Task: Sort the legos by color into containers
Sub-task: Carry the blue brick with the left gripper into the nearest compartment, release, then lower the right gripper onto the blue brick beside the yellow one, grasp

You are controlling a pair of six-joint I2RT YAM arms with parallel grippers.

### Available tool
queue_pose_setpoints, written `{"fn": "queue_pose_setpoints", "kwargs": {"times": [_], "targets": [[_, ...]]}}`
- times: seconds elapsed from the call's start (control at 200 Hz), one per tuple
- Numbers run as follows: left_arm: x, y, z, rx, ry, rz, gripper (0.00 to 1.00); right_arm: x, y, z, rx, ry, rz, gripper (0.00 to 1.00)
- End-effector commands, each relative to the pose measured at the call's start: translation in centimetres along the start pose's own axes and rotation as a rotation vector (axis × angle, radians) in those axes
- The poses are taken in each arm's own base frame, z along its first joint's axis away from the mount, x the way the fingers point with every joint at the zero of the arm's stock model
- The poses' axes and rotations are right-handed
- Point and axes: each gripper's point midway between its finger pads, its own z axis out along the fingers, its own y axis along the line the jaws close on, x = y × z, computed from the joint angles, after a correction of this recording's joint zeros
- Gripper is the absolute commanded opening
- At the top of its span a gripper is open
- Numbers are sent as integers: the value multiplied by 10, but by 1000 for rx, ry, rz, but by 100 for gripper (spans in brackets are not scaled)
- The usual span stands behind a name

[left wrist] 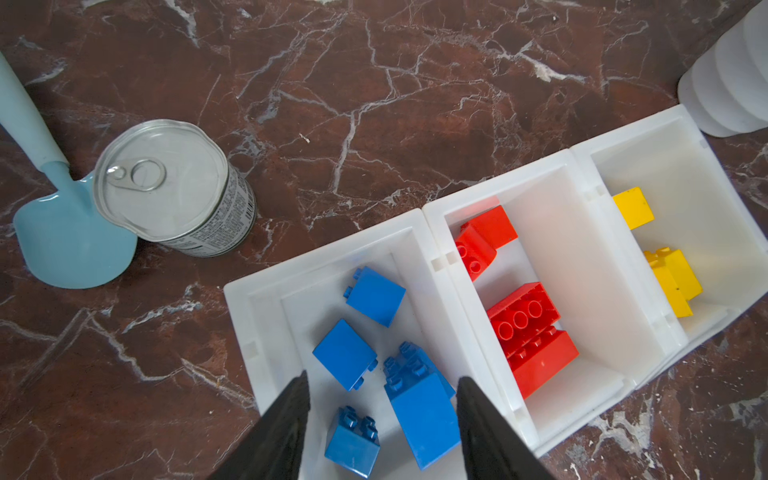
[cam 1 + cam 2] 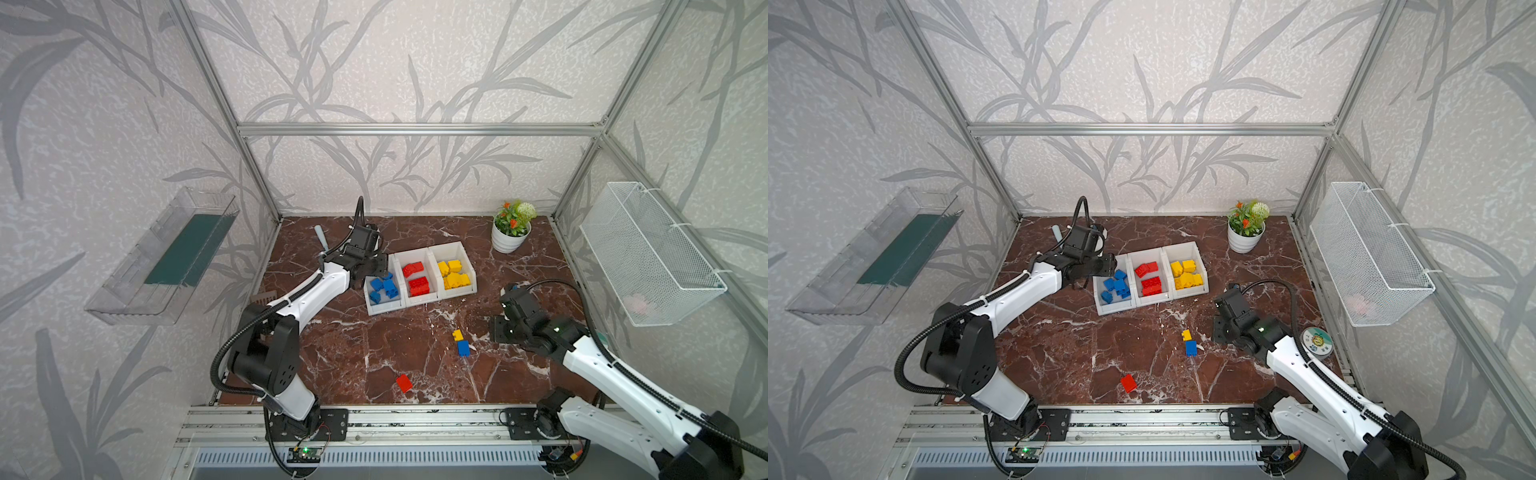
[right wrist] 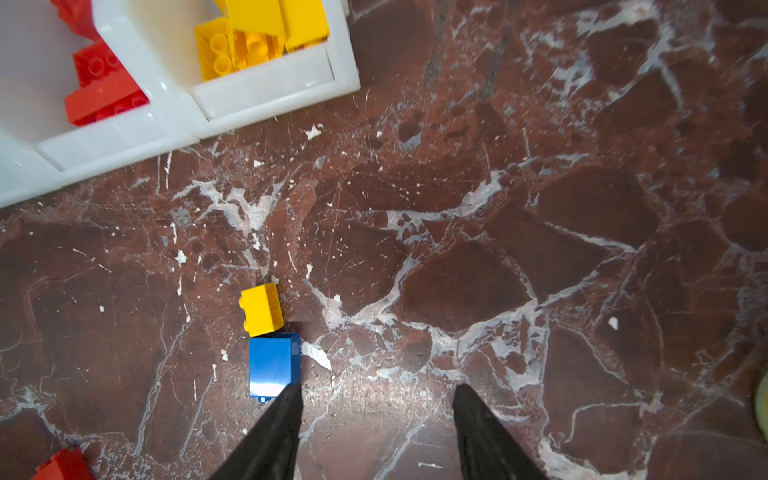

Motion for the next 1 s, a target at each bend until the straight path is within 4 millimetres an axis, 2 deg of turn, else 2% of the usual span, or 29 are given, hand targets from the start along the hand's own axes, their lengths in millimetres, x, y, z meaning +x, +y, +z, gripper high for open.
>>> {"fn": "queue_pose_setpoints", "kwargs": {"times": [0.0, 0.345, 0.535, 0.73, 1.0], "targets": [[-1, 4, -17, -2, -30, -27, 59, 13, 12, 12, -29, 56, -5, 59], [18, 18, -41, -28, -53, -61, 60, 46, 61, 46, -53, 190, -122, 59], [31, 24, -46, -37, -54, -78, 62, 54, 76, 60, -39, 232, -161, 59], [39, 28, -47, -46, -48, -95, 62, 60, 79, 69, 0, 261, -194, 57], [41, 30, -50, -50, -54, -103, 62, 66, 75, 75, 30, 279, -196, 43]]}}
